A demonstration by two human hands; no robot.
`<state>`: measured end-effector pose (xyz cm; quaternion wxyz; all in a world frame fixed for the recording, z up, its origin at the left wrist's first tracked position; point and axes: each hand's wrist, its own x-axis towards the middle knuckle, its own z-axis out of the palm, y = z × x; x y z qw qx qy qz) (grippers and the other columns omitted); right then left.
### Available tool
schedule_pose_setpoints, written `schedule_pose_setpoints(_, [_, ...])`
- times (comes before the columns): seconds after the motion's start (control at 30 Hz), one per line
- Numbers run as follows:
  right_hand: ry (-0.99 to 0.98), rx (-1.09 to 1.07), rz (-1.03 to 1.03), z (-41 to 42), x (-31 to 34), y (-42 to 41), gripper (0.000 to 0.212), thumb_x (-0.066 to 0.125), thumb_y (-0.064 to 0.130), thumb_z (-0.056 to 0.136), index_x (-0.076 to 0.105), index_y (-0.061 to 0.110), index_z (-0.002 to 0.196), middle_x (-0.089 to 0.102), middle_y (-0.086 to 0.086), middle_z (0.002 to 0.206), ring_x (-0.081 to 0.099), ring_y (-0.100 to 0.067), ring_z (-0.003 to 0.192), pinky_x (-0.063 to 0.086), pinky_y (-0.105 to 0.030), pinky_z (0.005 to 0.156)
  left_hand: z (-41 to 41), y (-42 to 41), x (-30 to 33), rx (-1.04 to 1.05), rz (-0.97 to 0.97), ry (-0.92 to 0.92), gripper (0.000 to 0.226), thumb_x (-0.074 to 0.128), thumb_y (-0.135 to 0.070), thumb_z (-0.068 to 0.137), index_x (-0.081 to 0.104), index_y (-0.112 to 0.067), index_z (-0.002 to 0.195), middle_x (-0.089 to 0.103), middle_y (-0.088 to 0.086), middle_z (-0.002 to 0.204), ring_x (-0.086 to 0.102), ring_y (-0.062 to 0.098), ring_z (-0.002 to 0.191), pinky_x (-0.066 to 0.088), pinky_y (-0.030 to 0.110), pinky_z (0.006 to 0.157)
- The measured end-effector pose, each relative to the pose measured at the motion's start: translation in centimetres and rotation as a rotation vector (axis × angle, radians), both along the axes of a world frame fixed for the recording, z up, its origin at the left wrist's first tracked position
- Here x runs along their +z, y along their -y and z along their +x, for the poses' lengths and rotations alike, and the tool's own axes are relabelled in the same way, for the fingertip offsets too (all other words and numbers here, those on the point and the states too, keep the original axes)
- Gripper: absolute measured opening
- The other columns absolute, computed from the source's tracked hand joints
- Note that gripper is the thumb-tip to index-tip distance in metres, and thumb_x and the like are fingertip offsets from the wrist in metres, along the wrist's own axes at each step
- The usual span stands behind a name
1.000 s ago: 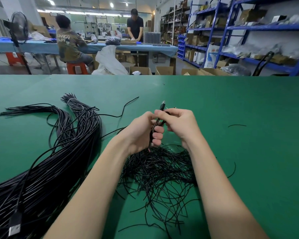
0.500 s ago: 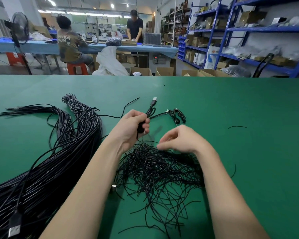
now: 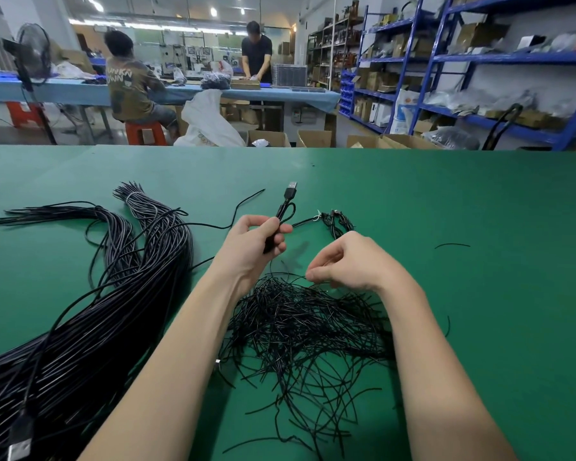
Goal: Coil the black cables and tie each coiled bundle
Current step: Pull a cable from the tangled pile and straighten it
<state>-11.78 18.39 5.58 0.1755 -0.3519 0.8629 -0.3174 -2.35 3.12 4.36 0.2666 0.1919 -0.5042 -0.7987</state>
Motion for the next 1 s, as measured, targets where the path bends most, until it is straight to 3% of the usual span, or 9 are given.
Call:
schedule_pose_setpoints(0.1, [-0.013,-0.098,-0.181,-0.4,0.3,-0.5,0.008,0.078,0.024,0.085,0.08,0.026,0.078,0.076,0.007,0.069,0.061,-0.004,0.054,0.047,-0.015,0.049,0.0,0.0,-0.2,-0.004,-0.01,-0.006,0.008,0.055,-0.004,0.1,0.047,-0.004,0.1,0.073,0.013,0.083,0.054,0.01,0.058,0.054,0.022,0.062])
schedule_pose_setpoints(0.2, [0.235,-0.173,-0.636,-0.3,1.1,-0.5,0.005,0.076,0.014,0.09,0.078,0.017,0.087,0.078,0.002,0.077,0.063,-0.006,0.058,0.05,-0.017,0.051,-0.1,-0.3,-0.3,0.017,-0.103,-0.016,0.011,0.058,-0.005,0.099,0.049,-0.006,0.094,0.074,0.012,0.083,0.056,0.008,0.059,0.055,0.021,0.066])
schedule_pose_setpoints(0.27, [0.331,-0.144,-0.741,0.2,1.5,-0.1,0.002,0.076,0.012,0.091,0.077,0.013,0.09,0.077,-0.001,0.078,0.061,-0.005,0.056,0.05,-0.017,0.051,-0.2,-0.5,-0.2,0.036,-0.165,-0.029,0.011,0.059,-0.005,0.098,0.05,-0.007,0.093,0.075,0.009,0.08,0.057,0.007,0.059,0.055,0.02,0.066])
schedule_pose_setpoints(0.5, [0.288,-0.02,-0.651,0.9,1.2,0.3,0.008,0.074,0.012,0.091,0.078,0.018,0.096,0.077,0.003,0.081,0.057,-0.005,0.056,0.047,-0.016,0.05,-0.1,-0.6,-0.1,0.066,-0.217,-0.061,0.01,0.063,-0.006,0.096,0.054,-0.006,0.091,0.076,0.007,0.078,0.062,0.007,0.06,0.055,0.02,0.067])
schedule_pose_setpoints(0.7, [0.529,-0.073,-0.848,0.1,1.2,-1.1,0.013,0.076,0.017,0.088,0.082,0.028,0.095,0.078,0.005,0.091,0.065,-0.004,0.068,0.047,-0.014,0.053,0.1,-0.6,-0.1,0.109,-0.164,-0.093,0.009,0.066,-0.005,0.094,0.058,-0.003,0.091,0.075,0.012,0.082,0.066,0.009,0.066,0.056,0.022,0.07])
schedule_pose_setpoints(0.77, [0.528,-0.044,-0.836,0.3,1.4,-1.1,0.014,0.078,0.021,0.087,0.083,0.032,0.092,0.078,0.006,0.092,0.067,-0.003,0.071,0.048,-0.014,0.053,0.0,-0.9,0.0,0.092,-0.187,-0.102,0.008,0.067,-0.005,0.093,0.06,-0.003,0.089,0.076,0.013,0.083,0.066,0.012,0.067,0.057,0.023,0.071])
schedule_pose_setpoints(0.9, [0.38,-0.098,-0.721,0.9,1.0,0.3,0.009,0.079,0.015,0.087,0.082,0.023,0.084,0.077,0.004,0.079,0.065,-0.003,0.064,0.05,-0.016,0.054,-0.2,-1.4,0.0,0.056,-0.256,-0.109,0.008,0.07,-0.005,0.09,0.064,-0.006,0.086,0.074,0.008,0.074,0.067,0.015,0.065,0.058,0.026,0.074])
schedule_pose_setpoints(1.0, [0.384,-0.185,-0.738,1.3,0.9,1.4,0.01,0.08,0.009,0.085,0.081,0.017,0.08,0.072,0.003,0.067,0.062,-0.005,0.056,0.052,-0.017,0.055,-0.1,-1.5,0.0,0.045,-0.29,-0.105,0.007,0.072,-0.006,0.089,0.066,-0.006,0.087,0.071,0.007,0.069,0.068,0.017,0.065,0.058,0.027,0.076])
